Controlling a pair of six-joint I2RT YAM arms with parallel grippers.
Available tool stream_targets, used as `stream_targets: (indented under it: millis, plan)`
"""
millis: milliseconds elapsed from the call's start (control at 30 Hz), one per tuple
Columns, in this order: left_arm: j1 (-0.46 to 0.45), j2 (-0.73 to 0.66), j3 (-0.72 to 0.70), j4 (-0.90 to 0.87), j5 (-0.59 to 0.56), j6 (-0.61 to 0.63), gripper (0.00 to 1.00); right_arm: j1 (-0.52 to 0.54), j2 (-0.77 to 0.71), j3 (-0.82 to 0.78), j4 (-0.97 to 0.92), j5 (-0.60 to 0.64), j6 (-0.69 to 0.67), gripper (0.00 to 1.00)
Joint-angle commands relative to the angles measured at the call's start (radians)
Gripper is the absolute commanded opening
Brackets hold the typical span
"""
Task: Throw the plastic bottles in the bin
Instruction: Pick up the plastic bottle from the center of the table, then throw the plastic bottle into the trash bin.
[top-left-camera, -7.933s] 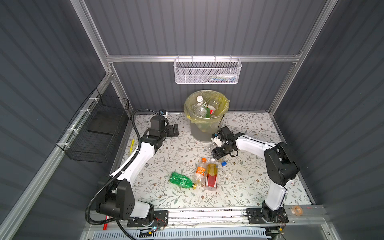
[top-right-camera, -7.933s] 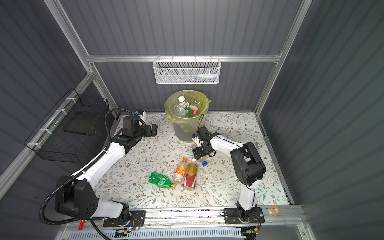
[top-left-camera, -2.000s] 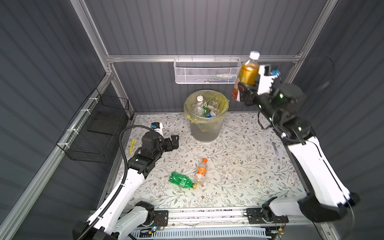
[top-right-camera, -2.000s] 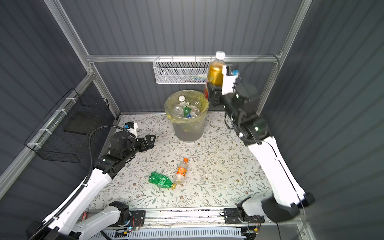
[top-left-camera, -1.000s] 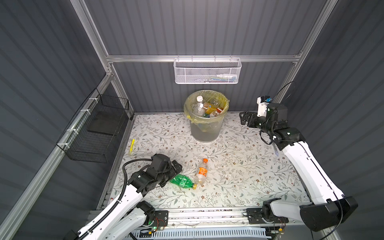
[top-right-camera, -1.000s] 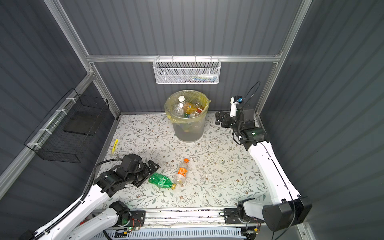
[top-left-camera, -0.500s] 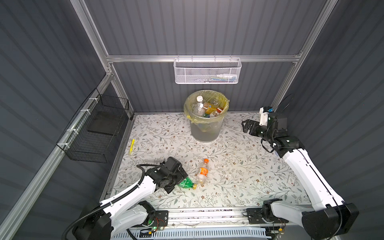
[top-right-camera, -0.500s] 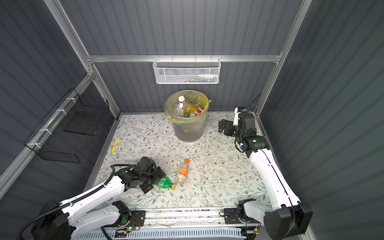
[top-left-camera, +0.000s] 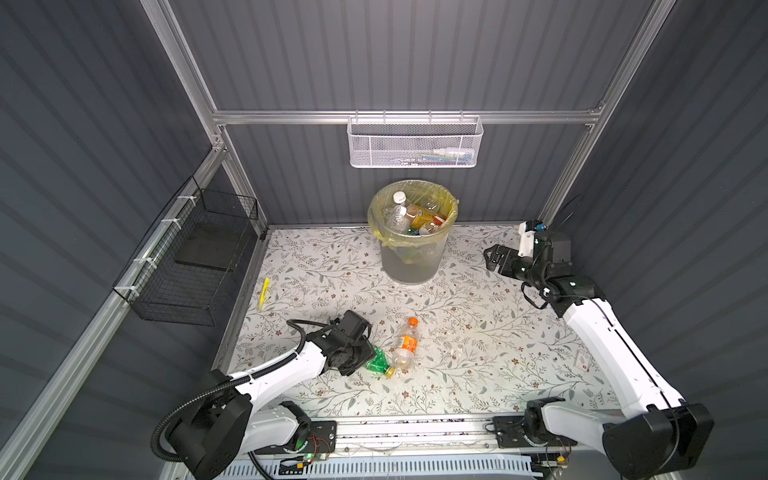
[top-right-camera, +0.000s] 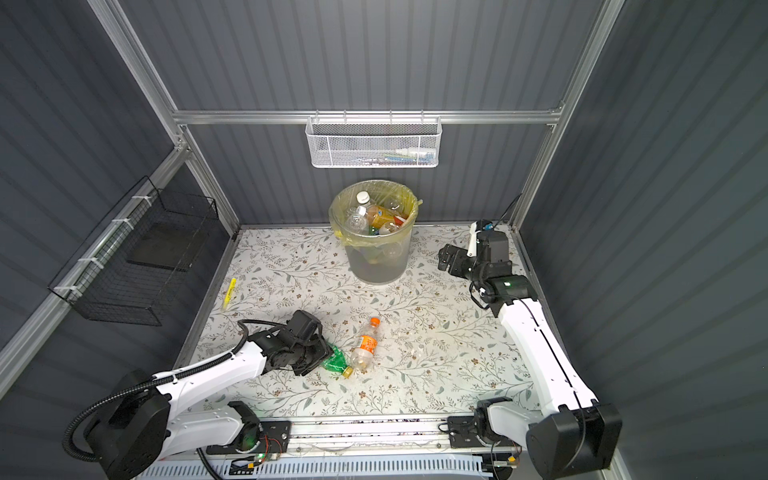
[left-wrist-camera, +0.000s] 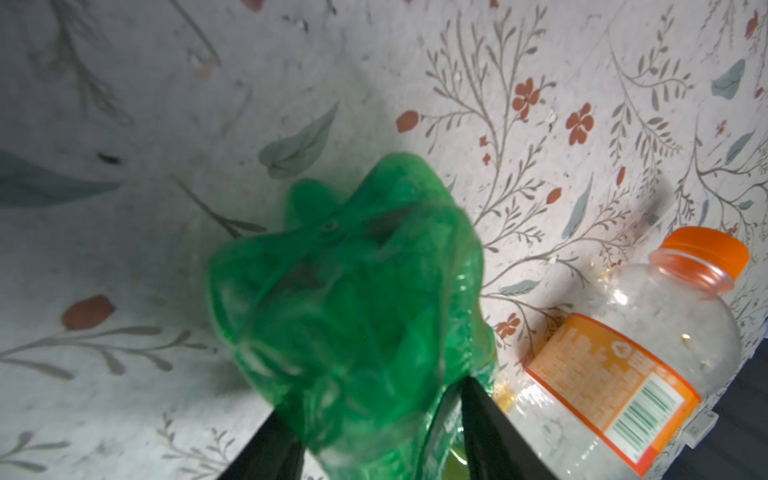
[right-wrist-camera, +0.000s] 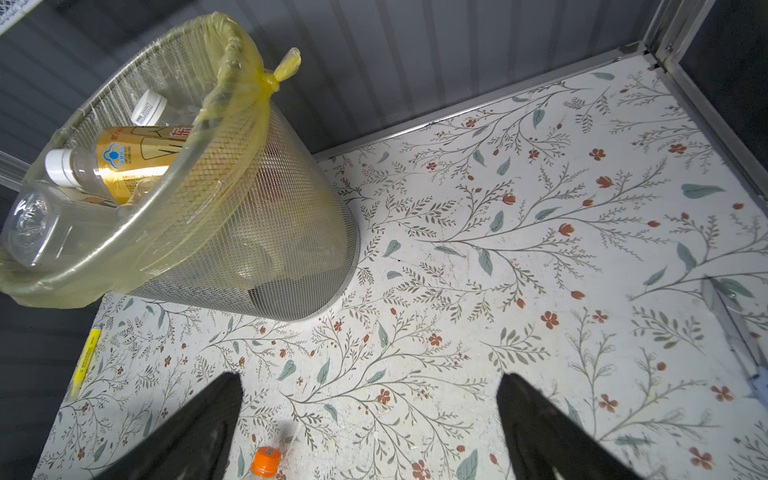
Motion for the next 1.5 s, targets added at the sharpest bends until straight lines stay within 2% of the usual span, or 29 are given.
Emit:
stream_targets:
  millis: [0, 267, 467, 800, 1033, 1233, 1400, 1467]
  plan:
    - [0.027, 0.011, 0.017, -0.006, -0.028, 0.073, 0.53, -0.005, -0.004, -0.010, 0.005, -0.012, 0.013, 0.98]
    - [0.082, 0.013, 0.049, -0.003, -0.041, 0.190, 0.37, -0.006, -0.008, -0.020, 0.003, -0.002, 0.017, 0.97]
    - [0.088, 0.028, 0.071, 0.022, -0.041, 0.246, 0.31, -0.007, -0.007, -0.029, 0.002, -0.002, 0.026, 0.97]
    - [0.094, -0.055, 0.202, -0.012, -0.119, 0.387, 0.31, -0.007, -0.008, -0.026, -0.019, 0.010, 0.024, 0.97]
    - [0.094, -0.138, 0.435, 0.022, -0.238, 0.637, 0.34, -0.007, -0.027, -0.075, -0.039, 0.043, 0.003, 0.97]
    - [0.094, -0.135, 0.673, 0.209, -0.228, 0.922, 0.34, -0.008, -0.057, -0.131, -0.037, 0.058, 0.017, 0.96]
    - [0.094, -0.072, 0.781, 0.521, -0.095, 1.056, 0.36, -0.008, -0.093, -0.155, -0.016, 0.069, 0.034, 0.96]
    - [0.094, 0.011, 0.886, 0.595, -0.037, 1.082, 0.37, -0.008, -0.100, -0.155, -0.013, 0.070, 0.039, 0.96]
